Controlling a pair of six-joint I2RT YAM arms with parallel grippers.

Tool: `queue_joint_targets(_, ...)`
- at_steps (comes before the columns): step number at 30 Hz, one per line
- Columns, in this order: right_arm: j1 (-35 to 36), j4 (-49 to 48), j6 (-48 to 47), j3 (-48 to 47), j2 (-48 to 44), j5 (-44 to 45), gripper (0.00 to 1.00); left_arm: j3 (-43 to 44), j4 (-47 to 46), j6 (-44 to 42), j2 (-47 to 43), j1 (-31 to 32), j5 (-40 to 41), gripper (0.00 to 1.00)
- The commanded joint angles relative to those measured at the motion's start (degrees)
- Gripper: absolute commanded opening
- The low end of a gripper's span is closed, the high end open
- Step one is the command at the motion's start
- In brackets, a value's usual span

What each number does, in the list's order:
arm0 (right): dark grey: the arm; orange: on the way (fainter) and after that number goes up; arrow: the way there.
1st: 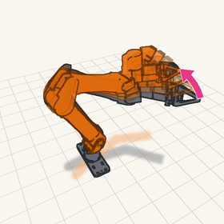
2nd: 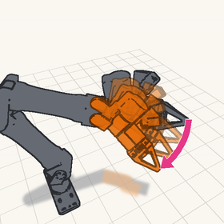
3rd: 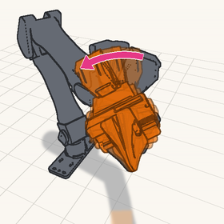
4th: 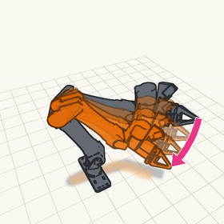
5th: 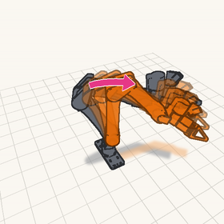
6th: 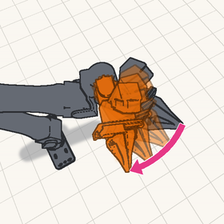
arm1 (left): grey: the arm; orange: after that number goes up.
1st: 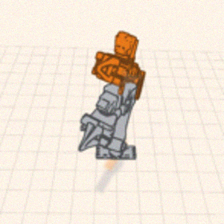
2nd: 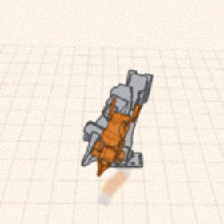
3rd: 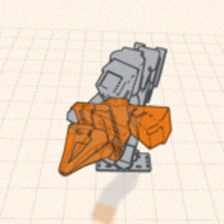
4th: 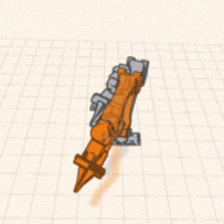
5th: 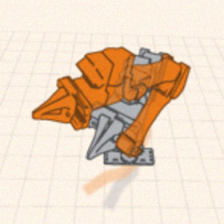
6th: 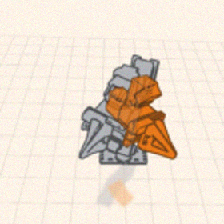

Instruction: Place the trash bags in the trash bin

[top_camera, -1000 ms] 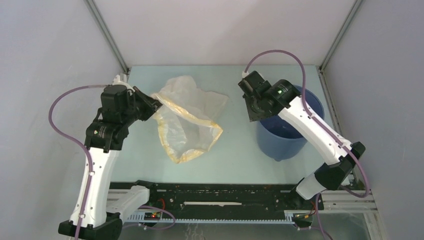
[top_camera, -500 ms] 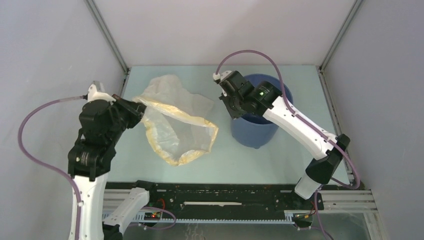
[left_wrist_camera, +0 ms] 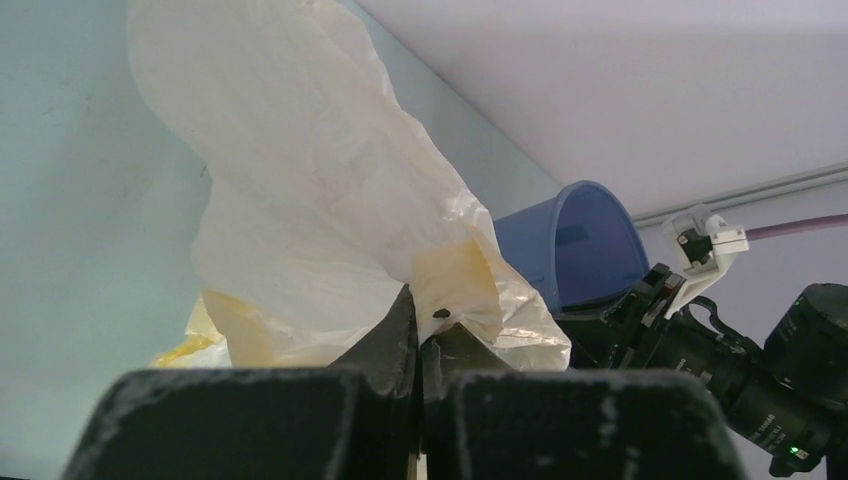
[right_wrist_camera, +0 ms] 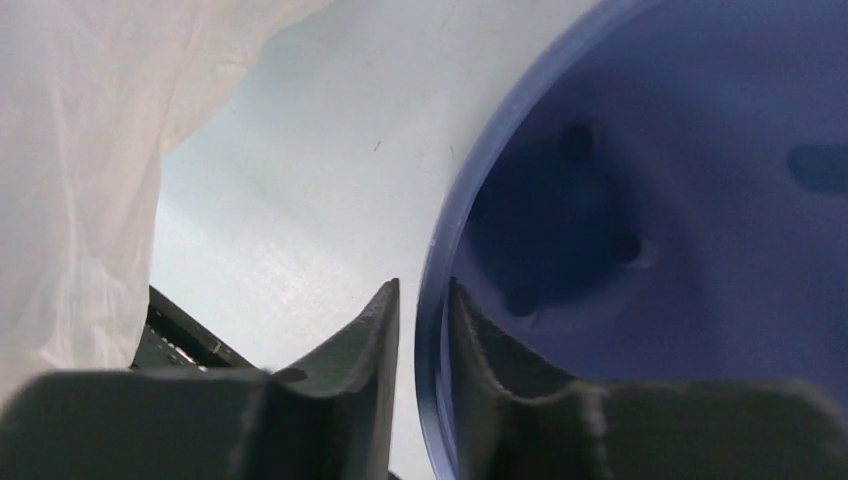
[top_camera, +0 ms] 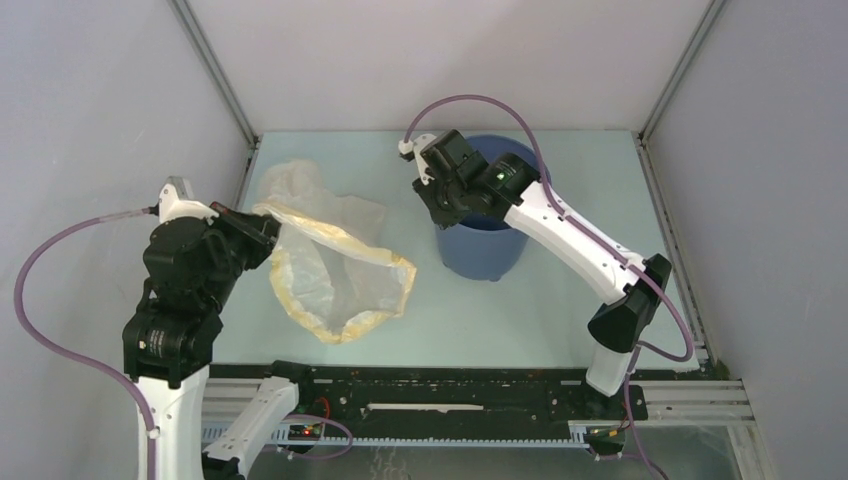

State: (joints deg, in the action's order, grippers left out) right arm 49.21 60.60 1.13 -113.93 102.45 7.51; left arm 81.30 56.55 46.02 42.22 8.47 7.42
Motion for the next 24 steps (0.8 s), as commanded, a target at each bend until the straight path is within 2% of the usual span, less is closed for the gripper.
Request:
queue_joint_targets(1,1.06,-0.54,0.81,-4.57,-1.79,-2.78,0.45,1.99,-0.25,-0.4,0.05,-0.38,-0.25,0.0)
queue_joint_targets(4,2.49,1.73,0.95,-5.19,-5.2,0.46,0.7,2.39,-0.79,-1.18,0.89,-0.37,-2.71,0.0)
queue_joint_targets(6,3.04,3.19,2.36,-5.86,-7.69,1.82,0.82,3.22,-0.68,-1.82,1.91,-0.35,-4.84,0.0)
queue_joint_targets(8,3.48,4.02,3.84,-6.73,-9.73,1.2,0.88,4.2,0.14,-1.52,3.24,-0.38,-6.84,0.0)
queue_joint_targets(11,5.83,2.39,5.16,-8.6,-10.81,-0.96,0.92,4.62,0.63,1.88,4.64,-0.37,-12.53,0.0)
queue_joint_targets(14,8.69,-5.12,6.27,-7.68,-10.79,-7.73,1.0,3.66,1.05,8.47,5.01,-0.37,-15.36,0.0)
queue_joint_targets(18,9.67,-14.71,10.23,-8.02,-8.13,-19.6,1.0,3.5,0.75,15.66,5.78,-0.43,-19.73,0.0)
queue_joint_targets(24,10.04,-21.02,11.22,-7.22,-3.09,-25.46,1.0,4.03,1.29,25.52,6.97,-1.21,-25.28,0.0)
